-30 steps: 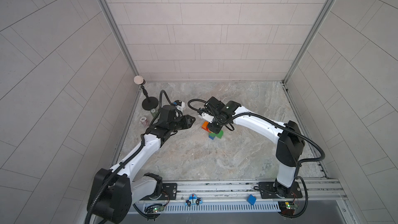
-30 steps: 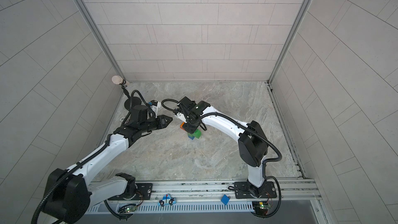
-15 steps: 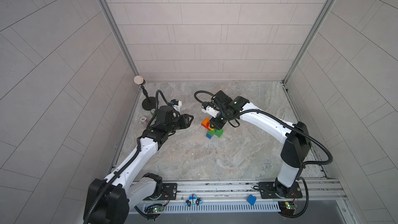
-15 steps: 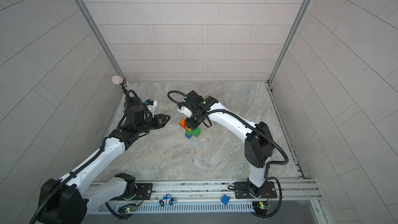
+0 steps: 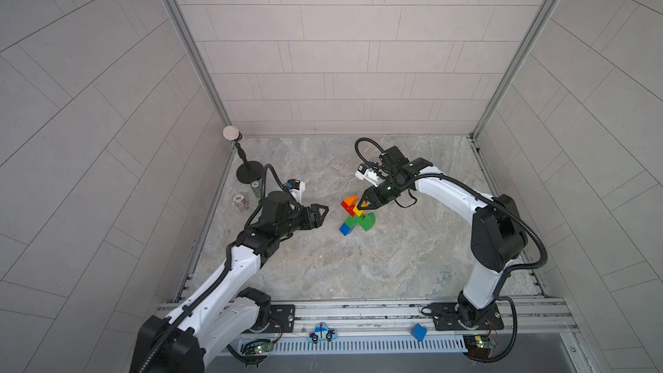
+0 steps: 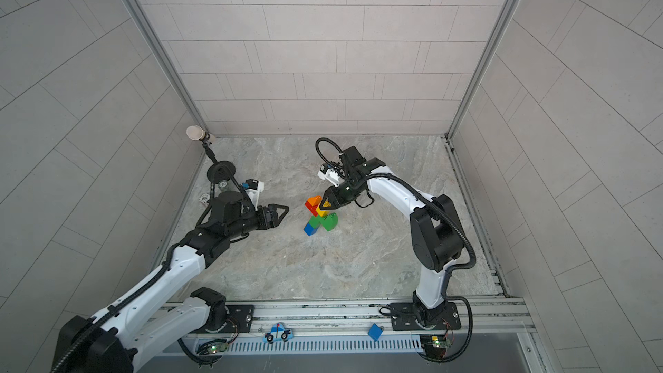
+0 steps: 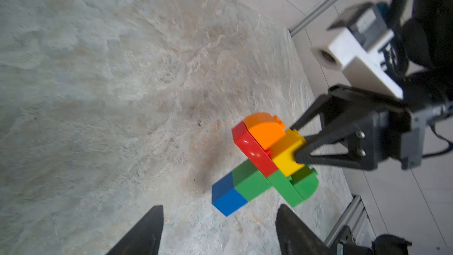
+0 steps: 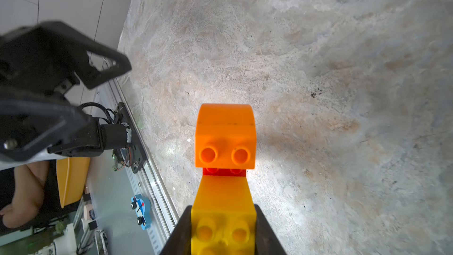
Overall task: Assemble a fork with lego
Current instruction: Adjust the lego brick at the center of the board.
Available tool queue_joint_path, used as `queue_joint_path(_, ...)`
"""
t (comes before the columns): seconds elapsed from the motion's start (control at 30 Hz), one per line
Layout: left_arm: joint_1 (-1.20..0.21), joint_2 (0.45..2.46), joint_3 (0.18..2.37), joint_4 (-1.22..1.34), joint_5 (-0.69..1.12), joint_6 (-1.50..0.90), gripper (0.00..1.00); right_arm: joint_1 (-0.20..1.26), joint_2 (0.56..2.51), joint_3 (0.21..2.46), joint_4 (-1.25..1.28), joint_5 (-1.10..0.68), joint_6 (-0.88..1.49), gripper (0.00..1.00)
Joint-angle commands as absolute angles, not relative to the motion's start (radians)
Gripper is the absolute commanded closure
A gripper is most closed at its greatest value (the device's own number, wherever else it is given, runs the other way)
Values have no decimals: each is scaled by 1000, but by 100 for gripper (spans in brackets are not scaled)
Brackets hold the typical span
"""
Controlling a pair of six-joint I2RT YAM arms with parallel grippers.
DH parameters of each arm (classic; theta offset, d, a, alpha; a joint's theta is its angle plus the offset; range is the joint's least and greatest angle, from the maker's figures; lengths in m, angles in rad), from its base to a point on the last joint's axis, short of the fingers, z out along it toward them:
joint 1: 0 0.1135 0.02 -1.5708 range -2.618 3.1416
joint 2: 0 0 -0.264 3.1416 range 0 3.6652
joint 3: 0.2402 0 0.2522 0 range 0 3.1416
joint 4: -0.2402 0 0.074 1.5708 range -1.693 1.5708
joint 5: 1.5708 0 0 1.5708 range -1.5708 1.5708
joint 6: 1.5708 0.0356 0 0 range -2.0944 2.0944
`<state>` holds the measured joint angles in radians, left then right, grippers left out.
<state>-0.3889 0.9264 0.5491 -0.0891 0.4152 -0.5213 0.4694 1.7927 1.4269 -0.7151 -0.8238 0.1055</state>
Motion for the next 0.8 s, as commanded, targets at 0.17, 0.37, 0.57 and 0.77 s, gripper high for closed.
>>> queue_joint_path(0.17,-593,830,434,-48,146,-381,0,428,1895,1458,-702,-1016,58,100)
queue_joint_path(0.37,-626,873,426,-16,56,-383,1,412,1858,1302,-332,-1031,320,100)
queue_joint_path(0.57,-625,925,486,24,76,-367,0,355,1763,1022,282,-991,753,100)
queue_joint_path(0.77,-617,1028,531,99,149,-381,1,341,1777,831,783,-934,1095,99)
